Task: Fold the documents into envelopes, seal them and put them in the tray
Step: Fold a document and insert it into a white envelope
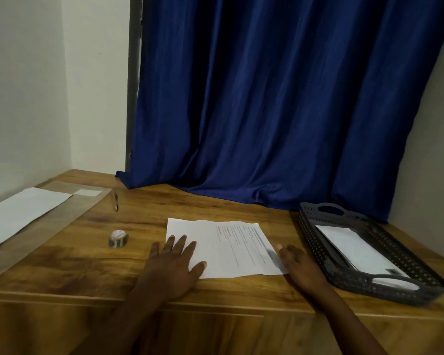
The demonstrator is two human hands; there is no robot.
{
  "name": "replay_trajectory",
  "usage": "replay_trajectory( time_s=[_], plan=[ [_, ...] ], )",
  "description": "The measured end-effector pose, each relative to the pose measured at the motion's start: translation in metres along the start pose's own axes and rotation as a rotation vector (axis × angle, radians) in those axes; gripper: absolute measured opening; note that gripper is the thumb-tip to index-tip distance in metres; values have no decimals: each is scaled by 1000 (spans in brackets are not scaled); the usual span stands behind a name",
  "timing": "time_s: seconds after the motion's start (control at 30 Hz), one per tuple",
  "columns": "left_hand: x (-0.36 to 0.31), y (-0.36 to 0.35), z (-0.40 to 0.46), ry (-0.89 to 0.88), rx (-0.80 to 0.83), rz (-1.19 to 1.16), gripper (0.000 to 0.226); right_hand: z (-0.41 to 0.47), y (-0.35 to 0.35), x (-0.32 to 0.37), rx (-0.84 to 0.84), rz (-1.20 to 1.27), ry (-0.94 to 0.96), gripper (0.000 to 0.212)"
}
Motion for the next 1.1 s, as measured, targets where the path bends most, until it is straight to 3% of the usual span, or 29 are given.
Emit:
replay_trajectory(
  time_s=[0.07,0.2,0.33,0.5,0.77,1.0,1.1],
  plan=[
    [0,0,0,2,-6,1,122,-17,9,8,-52,-103,54,75],
    [0,0,-1,3,-4,10,121,-31,12,3,-126,-160,99,65],
    [0,0,-3,15,0,21,81,-41,19,-8,-248,-71,25,56],
    [1,-2,0,15,3,28,76,-59,20,-14,-286,36,-16,19],
    [-1,-2,1,8,2,37,76,-57,8,22,-251,-274,113,74],
    [-2,-2,-1,17,13,25,76,-56,10,61,-353,-424,270,76],
    [-2,-1,-1,12,-2,18,76,-58,18,67,-403,-303,250,80]
  ],
)
Point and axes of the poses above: each hand's wrist, its own z-axis towards the middle knuckle, its own y-axis out of the back of the hand, x = y × z, the point moved 10 cm from there along z, towards the middle knuckle
